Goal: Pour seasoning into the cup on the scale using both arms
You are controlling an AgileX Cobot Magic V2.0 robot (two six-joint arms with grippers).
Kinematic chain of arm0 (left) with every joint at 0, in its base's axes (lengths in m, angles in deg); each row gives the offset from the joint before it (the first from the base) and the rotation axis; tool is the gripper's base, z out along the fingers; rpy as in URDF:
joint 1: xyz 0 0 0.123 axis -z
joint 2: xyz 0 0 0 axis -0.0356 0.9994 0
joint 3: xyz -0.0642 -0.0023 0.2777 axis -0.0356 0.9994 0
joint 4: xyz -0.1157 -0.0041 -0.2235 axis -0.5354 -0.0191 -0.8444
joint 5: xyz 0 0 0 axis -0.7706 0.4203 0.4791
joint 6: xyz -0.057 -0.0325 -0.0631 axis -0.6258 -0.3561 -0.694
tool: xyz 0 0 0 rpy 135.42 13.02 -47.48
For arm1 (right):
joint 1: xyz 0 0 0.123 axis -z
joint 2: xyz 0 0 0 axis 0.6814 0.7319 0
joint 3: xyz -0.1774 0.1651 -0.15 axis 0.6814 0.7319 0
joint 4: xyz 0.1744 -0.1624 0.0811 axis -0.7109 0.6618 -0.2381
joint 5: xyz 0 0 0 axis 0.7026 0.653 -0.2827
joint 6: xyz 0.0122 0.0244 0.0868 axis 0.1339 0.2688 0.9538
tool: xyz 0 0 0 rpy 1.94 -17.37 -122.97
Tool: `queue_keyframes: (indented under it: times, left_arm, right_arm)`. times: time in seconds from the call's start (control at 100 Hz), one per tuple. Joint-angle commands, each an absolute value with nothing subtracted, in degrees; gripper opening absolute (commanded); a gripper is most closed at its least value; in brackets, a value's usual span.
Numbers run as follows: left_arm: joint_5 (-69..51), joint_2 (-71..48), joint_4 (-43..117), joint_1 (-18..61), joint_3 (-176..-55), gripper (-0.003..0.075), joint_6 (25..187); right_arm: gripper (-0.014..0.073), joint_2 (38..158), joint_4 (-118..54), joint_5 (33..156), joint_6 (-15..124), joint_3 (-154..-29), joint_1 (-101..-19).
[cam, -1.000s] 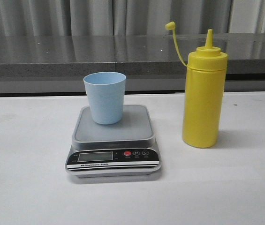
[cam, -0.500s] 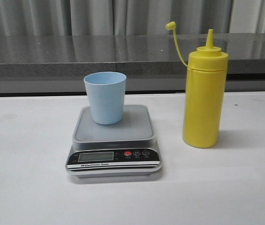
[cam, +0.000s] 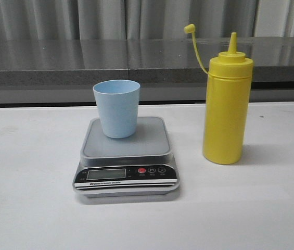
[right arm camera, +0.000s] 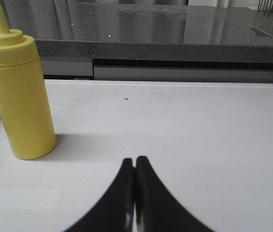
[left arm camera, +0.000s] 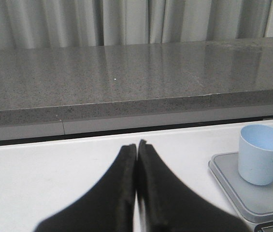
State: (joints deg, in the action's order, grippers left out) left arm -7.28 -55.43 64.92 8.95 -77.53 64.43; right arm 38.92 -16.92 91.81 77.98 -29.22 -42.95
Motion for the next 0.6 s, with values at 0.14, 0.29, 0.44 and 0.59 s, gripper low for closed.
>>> queue_keyframes:
  times: [0.14, 0.29, 0.44, 0.59]
  left_arm:
    - [-12.08, -54.87, 65.11, 8.91, -78.42, -0.002, 64.31]
    - [-14.52, -55.06, 67.82, 8.8, -75.37, -0.002, 64.31]
    - [-20.78, -57.62, 67.4, 7.81, -69.65, -0.002, 64.31]
    - [-23.75, -61.84, 67.4, 5.94, -64.13, -0.002, 64.31]
  right_arm:
    - [-0.0069, 37.76, -16.61, 86.9, 77.58, -30.4, -42.58]
    - [-0.0069, 37.76, -16.61, 86.9, 77.58, -30.4, -42.58]
    - [-0.0069, 37.76, -16.61, 86.9, 77.58, -30.4, -42.58]
    - [-0.0069, 37.76, -16.61, 86.9, 77.58, -30.4, -42.58]
